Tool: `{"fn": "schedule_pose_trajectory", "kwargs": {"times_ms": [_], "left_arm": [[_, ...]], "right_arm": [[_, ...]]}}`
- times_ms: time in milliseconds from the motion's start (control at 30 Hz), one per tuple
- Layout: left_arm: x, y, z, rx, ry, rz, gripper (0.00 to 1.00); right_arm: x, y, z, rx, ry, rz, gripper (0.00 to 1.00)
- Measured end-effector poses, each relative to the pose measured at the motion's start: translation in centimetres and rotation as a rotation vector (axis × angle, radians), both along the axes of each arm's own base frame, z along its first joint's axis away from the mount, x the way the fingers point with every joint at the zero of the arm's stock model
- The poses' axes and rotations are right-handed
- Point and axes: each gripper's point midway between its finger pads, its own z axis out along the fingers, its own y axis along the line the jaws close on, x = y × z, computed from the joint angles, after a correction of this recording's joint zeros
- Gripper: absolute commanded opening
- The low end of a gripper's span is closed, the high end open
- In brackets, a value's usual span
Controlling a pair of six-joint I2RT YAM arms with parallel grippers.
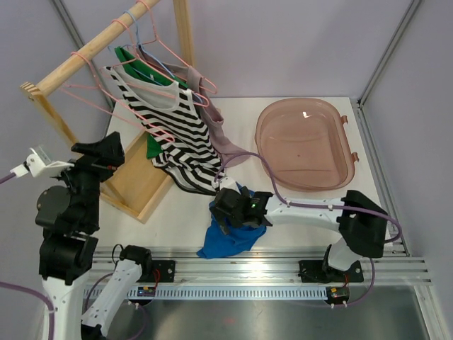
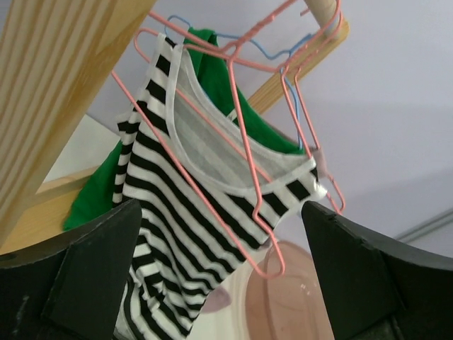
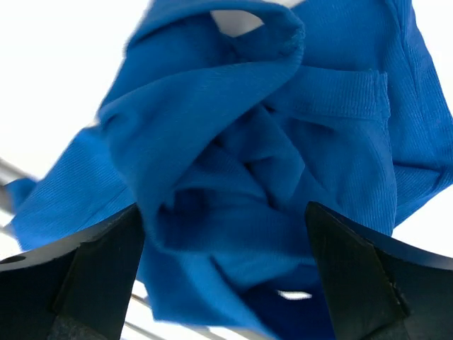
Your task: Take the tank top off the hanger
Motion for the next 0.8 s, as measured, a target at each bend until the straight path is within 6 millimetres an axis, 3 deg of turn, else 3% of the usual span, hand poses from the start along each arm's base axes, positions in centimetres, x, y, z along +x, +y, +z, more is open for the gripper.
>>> {"fn": "schedule_pose_trajectory", "kwargs": {"times_ms": [200, 300, 333, 367, 433, 500, 633, 700, 800], "left_arm": [[-3.7, -1.0, -3.0, 0.128, 0.065, -0.109, 0.99], [-5.0, -1.3, -5.3, 0.187, 0.115, -0.145, 0.99], [-5.3, -1.2, -6.0, 0.205, 0.129, -0.148, 0.99], [-5.7, -1.1, -6.6, 0.222, 0.141, -0.151, 0.99], [-6.4, -0.9, -7.6, 0.253, 0.16, -0.151, 0.99], [-7.1, -0.7, -8.3, 0.281, 0.167, -0.154, 0.99], [-8.1, -1.3, -9.3, 0.336, 0.145, -0.204, 0.99], [-8.4, -1.9, -9.6, 0.357, 0.134, -0.238, 0.99], [-8.7, -3.0, -10.2, 0.385, 0.12, -0.308, 0.99]], "right_arm": [[0.7, -0.4, -4.4, -0.145, 0.016, -0.035, 0.97], [1.0, 0.5, -5.2, -0.147, 0.023, -0.039, 0.66], [1.0, 0.7, -5.3, -0.137, 0.025, -0.038, 0.51], [1.0, 0.8, -5.3, -0.133, 0.024, -0.037, 0.27], [1.1, 1.0, -5.0, -0.12, 0.017, -0.04, 0.07], [1.0, 0.9, -4.5, -0.108, 0.013, -0.042, 0.0], [1.1, -0.3, -2.3, -0.111, -0.014, -0.048, 0.0], [1.4, -1.2, -0.1, -0.109, -0.048, -0.058, 0.0], [2.9, -2.0, 4.9, -0.056, -0.108, -0.089, 0.0]]}}
